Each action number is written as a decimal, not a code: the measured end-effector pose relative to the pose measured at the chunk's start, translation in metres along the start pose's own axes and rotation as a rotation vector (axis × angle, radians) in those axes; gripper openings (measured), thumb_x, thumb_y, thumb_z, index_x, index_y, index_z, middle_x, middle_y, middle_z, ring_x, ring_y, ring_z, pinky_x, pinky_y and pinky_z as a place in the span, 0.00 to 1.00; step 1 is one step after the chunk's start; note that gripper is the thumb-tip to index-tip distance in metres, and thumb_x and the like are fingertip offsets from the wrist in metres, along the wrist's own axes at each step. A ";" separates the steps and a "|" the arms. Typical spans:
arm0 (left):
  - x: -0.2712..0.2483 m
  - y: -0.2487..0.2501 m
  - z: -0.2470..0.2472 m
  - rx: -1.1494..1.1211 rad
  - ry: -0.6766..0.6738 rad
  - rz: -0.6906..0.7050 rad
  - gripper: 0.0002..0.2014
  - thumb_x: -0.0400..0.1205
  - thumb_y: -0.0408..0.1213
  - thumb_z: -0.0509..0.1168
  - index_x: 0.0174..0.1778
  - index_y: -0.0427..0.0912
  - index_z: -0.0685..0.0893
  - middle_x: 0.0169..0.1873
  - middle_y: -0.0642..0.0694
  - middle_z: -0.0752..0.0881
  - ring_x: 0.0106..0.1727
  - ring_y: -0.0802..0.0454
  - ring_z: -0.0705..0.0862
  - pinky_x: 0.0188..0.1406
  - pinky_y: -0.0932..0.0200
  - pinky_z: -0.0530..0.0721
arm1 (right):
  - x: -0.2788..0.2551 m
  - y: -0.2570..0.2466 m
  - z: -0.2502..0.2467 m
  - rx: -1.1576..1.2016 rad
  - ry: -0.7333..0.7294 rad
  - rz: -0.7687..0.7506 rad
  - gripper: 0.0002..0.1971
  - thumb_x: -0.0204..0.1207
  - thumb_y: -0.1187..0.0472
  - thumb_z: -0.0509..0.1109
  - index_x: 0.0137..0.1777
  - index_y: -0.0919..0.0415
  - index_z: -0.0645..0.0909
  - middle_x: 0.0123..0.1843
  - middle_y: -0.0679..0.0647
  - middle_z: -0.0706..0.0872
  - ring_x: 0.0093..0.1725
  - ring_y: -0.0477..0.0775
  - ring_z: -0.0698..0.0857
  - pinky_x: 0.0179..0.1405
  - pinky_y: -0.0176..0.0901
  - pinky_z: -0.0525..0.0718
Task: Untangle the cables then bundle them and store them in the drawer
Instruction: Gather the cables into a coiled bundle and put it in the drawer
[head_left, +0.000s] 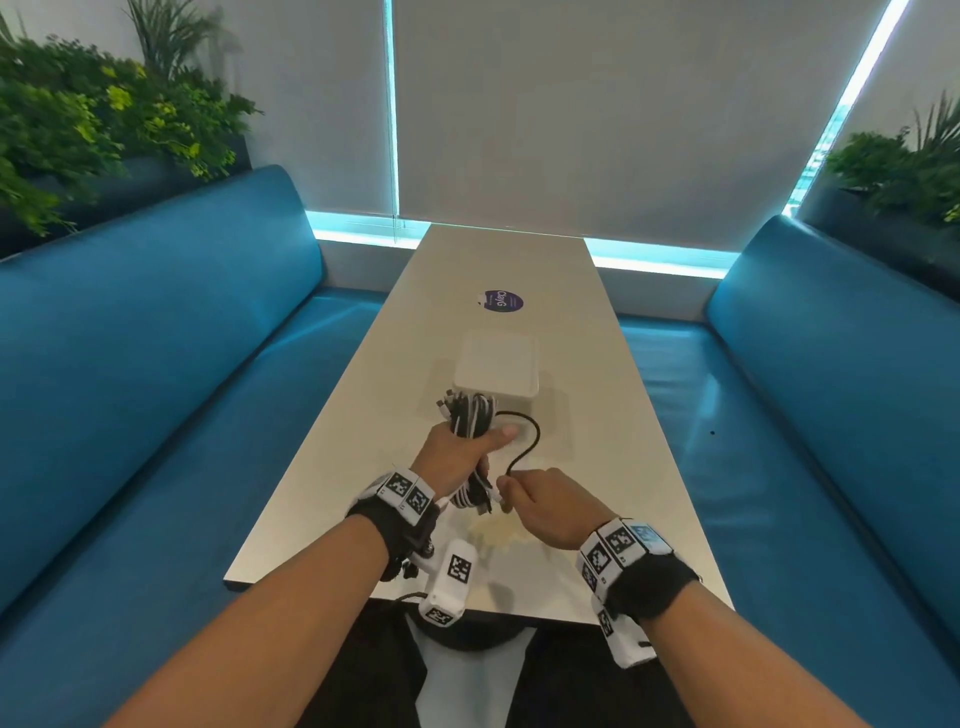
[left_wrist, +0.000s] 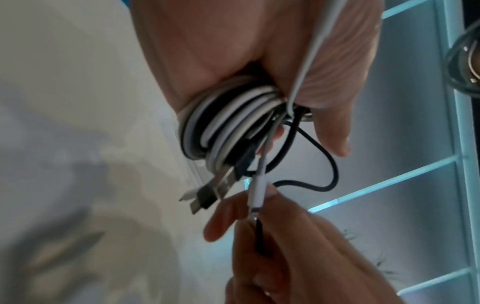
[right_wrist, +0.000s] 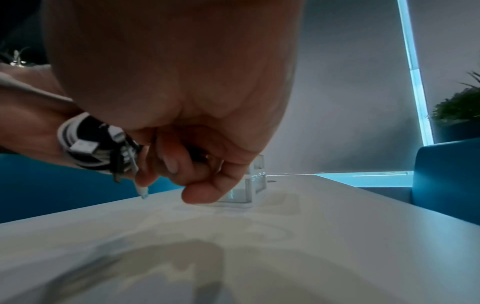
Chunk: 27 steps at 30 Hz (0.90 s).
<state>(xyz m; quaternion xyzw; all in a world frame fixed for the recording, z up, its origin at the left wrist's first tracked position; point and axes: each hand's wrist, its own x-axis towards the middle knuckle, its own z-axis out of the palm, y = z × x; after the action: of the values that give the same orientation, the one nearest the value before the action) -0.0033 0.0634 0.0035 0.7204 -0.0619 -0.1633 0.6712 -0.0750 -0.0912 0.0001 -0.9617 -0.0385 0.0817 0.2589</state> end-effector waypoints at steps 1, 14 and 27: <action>-0.002 0.000 0.001 0.055 -0.040 0.012 0.22 0.65 0.56 0.83 0.27 0.42 0.83 0.23 0.44 0.84 0.28 0.47 0.83 0.37 0.54 0.81 | -0.001 0.000 0.001 -0.008 0.000 -0.005 0.22 0.87 0.47 0.49 0.49 0.56 0.83 0.48 0.53 0.90 0.45 0.55 0.86 0.52 0.51 0.82; -0.003 -0.012 0.011 0.197 0.053 0.023 0.05 0.74 0.37 0.78 0.40 0.40 0.90 0.34 0.43 0.91 0.38 0.48 0.89 0.46 0.51 0.88 | 0.006 -0.010 0.011 0.024 -0.069 -0.046 0.15 0.85 0.59 0.53 0.56 0.66 0.78 0.55 0.64 0.85 0.52 0.62 0.83 0.56 0.56 0.81; 0.001 -0.012 -0.017 0.536 -0.077 0.279 0.12 0.80 0.39 0.71 0.34 0.54 0.75 0.30 0.52 0.80 0.36 0.48 0.81 0.49 0.51 0.85 | 0.012 0.019 0.000 0.823 0.224 0.220 0.25 0.88 0.41 0.52 0.63 0.58 0.83 0.58 0.57 0.88 0.53 0.55 0.88 0.63 0.55 0.83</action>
<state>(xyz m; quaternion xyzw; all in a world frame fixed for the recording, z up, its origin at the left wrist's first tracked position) 0.0013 0.0799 -0.0079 0.8497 -0.2264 -0.0747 0.4704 -0.0625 -0.1061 -0.0116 -0.7798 0.1284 0.0125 0.6126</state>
